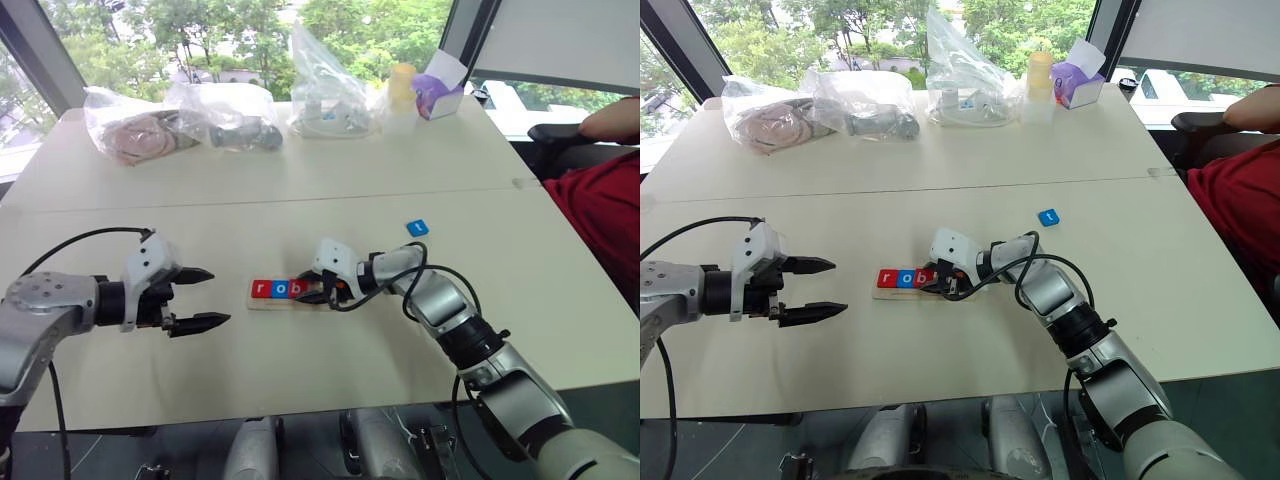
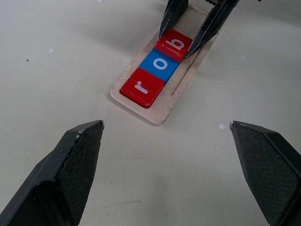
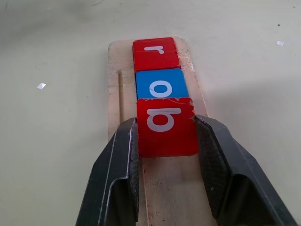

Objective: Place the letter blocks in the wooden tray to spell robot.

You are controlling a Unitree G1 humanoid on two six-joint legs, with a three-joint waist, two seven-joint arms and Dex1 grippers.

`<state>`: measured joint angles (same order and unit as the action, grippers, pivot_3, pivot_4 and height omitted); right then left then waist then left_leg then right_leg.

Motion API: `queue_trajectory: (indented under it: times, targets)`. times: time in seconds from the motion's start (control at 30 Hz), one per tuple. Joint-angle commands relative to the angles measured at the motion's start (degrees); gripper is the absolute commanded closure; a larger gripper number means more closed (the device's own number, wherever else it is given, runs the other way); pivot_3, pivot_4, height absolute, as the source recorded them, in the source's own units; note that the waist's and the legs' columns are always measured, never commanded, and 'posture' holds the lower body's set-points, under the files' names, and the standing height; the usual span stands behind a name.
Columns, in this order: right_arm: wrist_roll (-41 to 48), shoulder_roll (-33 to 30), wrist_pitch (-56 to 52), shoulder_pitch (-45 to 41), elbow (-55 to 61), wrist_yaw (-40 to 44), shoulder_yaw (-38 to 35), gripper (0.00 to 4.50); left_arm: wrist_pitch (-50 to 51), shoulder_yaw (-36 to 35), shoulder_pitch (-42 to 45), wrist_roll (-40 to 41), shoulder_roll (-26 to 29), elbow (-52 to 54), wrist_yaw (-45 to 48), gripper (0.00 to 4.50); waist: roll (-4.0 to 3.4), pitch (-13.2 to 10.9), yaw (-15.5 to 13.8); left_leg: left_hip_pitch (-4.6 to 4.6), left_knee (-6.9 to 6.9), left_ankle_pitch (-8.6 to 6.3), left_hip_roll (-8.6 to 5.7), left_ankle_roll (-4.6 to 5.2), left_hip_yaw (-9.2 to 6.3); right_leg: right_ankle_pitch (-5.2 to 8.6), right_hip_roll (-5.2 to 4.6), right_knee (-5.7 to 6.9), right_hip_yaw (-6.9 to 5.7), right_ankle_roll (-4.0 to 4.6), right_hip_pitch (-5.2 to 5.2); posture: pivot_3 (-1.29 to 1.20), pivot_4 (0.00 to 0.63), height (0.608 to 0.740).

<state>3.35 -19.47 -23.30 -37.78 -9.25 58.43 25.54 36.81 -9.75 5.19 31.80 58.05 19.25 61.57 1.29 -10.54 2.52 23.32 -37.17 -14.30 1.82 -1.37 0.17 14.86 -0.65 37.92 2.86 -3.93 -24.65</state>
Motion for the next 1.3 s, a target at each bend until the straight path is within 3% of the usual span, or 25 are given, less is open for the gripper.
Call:
queue_trajectory:
  times: [0.03,0.47,0.7,0.93,1.07,1.2,1.3]
  targets:
    - [-0.2,-0.3,0.9,-0.3,1.7,0.3,-0.6,3.37,-0.4,0.4,1.3,-0.2,-0.3,1.2,-0.3,0.0,0.0,0.0,0.0,0.0,0.0,0.0,0.0,0.0,0.0,0.0,0.0,0.0,0.0,0.0,0.0,0.0,0.15,0.74]
    - [-0.9,-0.4,1.4,-0.1,1.2,1.2,-0.2,3.37,-0.3,0.9,2.1,-0.4,-0.5,1.2,-0.8,0.0,0.0,0.0,0.0,0.0,0.0,0.0,-0.01,0.0,0.0,-0.01,0.0,0.01,0.0,-0.01,0.0,0.0,0.15,0.74]
    - [-1.7,0.2,2.2,-0.3,0.6,0.1,-0.4,0.02,-0.3,0.8,2.0,-0.4,-0.5,1.3,-1.0,0.0,0.0,0.0,0.0,0.0,0.0,0.0,-0.01,0.0,0.0,-0.01,0.0,0.01,0.0,-0.01,0.0,0.0,0.15,0.74]
    - [-0.8,-0.8,2.5,-0.3,3.4,-2.3,-4.3,0.02,0.7,0.5,1.9,0.9,-1.2,2.8,-1.7,0.0,0.0,0.0,0.0,0.0,0.0,0.0,-0.01,0.0,0.0,-0.01,0.0,0.01,0.0,-0.02,0.0,0.0,0.15,0.74]
    - [5.7,-2.3,-7.0,2.1,12.1,-6.2,-14.6,0.02,3.1,-1.0,2.8,4.5,-2.7,5.8,-3.0,0.0,0.0,0.0,-0.3,0.04,-0.01,0.0,0.01,0.0,-0.07,-0.01,-0.05,0.01,0.0,-0.03,0.0,0.0,0.15,0.74]
    - [7.3,-3.0,-17.5,6.6,19.7,-18.1,-26.8,0.02,3.7,0.5,6.3,5.9,-6.7,7.8,-6.8,0.0,0.03,0.0,-0.6,0.04,-0.03,0.0,0.0,0.0,-0.17,-0.02,-0.06,0.02,-0.02,-0.03,0.04,0.0,0.15,0.74]
    - [7.5,-2.6,-23.0,13.5,26.0,-24.0,-31.1,0.02,3.9,3.4,9.0,5.5,-10.2,7.4,-8.8,0.0,0.05,0.0,-0.8,0.02,-0.04,0.0,-0.07,-0.01,-0.15,-0.02,-0.04,0.01,-0.03,-0.03,0.08,0.0,0.15,0.74]
